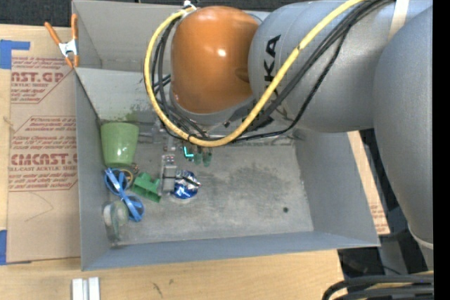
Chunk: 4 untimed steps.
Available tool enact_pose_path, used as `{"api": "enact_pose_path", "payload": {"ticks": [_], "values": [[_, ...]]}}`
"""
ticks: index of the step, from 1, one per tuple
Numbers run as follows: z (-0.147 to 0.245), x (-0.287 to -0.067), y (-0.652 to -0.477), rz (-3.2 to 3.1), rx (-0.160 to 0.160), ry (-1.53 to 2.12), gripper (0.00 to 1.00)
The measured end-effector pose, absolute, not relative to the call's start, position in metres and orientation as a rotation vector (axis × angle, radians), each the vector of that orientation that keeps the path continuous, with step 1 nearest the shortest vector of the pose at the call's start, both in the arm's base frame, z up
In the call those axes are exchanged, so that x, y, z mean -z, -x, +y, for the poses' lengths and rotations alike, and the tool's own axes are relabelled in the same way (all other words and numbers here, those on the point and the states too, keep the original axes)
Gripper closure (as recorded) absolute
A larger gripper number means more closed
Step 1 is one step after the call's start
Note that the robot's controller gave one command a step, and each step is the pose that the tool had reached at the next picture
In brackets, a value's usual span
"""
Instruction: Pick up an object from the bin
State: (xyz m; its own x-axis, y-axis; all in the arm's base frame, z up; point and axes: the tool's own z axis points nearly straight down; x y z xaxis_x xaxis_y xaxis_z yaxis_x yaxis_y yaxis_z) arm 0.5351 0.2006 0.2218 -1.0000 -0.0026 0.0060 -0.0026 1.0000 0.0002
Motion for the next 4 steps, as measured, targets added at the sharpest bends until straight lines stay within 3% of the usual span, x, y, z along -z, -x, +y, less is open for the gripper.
{"api": "enact_pose_path", "payload": {"ticks": [1,2,3,4], "values": [[0.212,-0.066,-0.534,-3.135,-0.002,0.06,0.0],[0.195,-0.101,-0.547,-3.141,0.003,0.157,0.0],[0.202,-0.116,-0.554,-3.129,0.003,0.292,0.0],[0.203,-0.067,-0.54,-3.107,-0.001,0.442,0.0]]}}
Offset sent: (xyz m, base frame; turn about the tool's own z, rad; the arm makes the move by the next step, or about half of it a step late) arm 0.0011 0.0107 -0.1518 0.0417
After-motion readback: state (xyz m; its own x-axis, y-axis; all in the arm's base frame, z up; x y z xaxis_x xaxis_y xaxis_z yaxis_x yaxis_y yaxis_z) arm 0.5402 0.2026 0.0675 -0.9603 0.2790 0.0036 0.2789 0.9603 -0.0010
